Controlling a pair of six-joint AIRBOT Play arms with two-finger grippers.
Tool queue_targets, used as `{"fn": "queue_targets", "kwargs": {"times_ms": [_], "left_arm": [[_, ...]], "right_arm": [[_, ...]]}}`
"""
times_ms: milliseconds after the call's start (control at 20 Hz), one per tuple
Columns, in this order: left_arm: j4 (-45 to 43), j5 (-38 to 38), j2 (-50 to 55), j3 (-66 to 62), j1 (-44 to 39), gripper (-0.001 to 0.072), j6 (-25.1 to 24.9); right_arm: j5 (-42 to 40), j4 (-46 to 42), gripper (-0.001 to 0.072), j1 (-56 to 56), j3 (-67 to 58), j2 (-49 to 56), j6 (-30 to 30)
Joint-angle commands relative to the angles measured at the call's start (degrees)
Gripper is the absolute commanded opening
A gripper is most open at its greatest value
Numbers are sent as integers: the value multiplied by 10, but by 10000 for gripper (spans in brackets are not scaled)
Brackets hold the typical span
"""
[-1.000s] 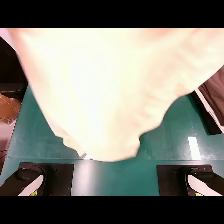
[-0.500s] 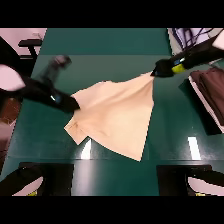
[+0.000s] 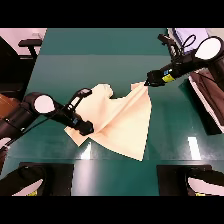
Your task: Fold the shirts.
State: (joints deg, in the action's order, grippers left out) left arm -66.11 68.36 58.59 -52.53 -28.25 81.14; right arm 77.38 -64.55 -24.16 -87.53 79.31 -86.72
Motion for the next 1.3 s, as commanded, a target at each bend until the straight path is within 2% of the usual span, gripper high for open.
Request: {"fn": "queue_targets", "kwargs": {"times_ms": [0, 50, 150, 300, 600, 850, 1200, 1250], "left_arm": [[-128, -37, 0, -73, 1, 550, 16], [-156, -47, 0, -93, 21, 550, 26], [-159, -84, 0, -112, 101, 550, 45], [-112, -102, 33, -111, 242, 550, 52], [82, -15, 196, -111, 394, 550, -68], [77, 23, 273, -111, 390, 551, -80], [77, 15, 278, -111, 324, 549, -103], [79, 18, 278, -115, 324, 483, -101]], "right_arm": [[0, 0, 15, -1, 2, 0, 0], [0, 0, 15, -1, 2, 0, 0], [2, 0, 15, -1, 2, 0, 0], [2, 0, 15, -1, 2, 0, 0], [4, 0, 15, -1, 2, 0, 0], [2, 1, 15, -1, 2, 0, 0], [2, 1, 16, -1, 2, 0, 0], [2, 1, 15, -1, 2, 0, 0]]}}
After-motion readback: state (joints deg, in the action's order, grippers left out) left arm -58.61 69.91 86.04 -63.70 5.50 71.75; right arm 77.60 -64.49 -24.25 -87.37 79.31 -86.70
